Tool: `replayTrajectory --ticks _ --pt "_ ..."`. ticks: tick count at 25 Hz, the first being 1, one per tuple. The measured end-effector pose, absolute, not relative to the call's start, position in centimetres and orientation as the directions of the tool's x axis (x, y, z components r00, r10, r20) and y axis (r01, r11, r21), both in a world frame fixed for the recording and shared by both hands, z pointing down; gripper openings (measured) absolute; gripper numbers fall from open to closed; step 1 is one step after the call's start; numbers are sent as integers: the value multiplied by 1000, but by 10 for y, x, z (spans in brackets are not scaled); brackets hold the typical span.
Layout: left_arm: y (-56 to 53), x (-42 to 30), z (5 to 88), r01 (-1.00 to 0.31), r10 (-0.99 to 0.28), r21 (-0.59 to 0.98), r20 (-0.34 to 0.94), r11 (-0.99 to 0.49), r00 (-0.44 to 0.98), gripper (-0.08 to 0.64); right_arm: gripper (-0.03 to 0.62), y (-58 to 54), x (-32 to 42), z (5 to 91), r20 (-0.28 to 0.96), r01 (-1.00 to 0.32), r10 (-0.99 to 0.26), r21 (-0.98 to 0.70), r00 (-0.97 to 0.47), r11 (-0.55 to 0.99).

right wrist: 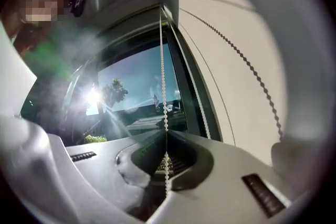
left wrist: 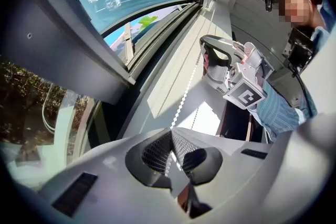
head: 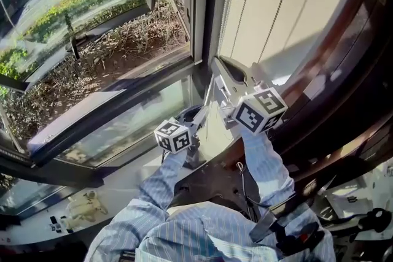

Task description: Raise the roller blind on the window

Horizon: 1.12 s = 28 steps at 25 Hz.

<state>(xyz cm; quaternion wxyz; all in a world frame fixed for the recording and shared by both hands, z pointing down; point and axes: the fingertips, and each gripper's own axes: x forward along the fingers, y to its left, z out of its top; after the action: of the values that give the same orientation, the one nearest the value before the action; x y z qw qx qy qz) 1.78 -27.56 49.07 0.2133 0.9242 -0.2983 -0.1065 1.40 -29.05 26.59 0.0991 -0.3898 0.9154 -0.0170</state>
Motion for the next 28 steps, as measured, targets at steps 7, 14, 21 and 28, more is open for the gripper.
replayTrajectory --ticks 7,14,21,28 --pt "-251 18 614 -551 -551 558 190 -621 813 6 8 -301 21 398 29 -760 -775 -227 -631 610" --pt "-217 6 685 -610 -506 518 346 -599 790 6 6 -296 19 491 202 -800 -779 -256 -594 543" --pt "-197 -1 665 -583 -515 499 284 -641 809 9 8 -280 18 493 280 -800 -752 -283 -596 529" --pt "-175 -12 632 -642 -623 463 220 -611 751 9 84 -221 30 552 394 -791 -686 -312 -611 526"
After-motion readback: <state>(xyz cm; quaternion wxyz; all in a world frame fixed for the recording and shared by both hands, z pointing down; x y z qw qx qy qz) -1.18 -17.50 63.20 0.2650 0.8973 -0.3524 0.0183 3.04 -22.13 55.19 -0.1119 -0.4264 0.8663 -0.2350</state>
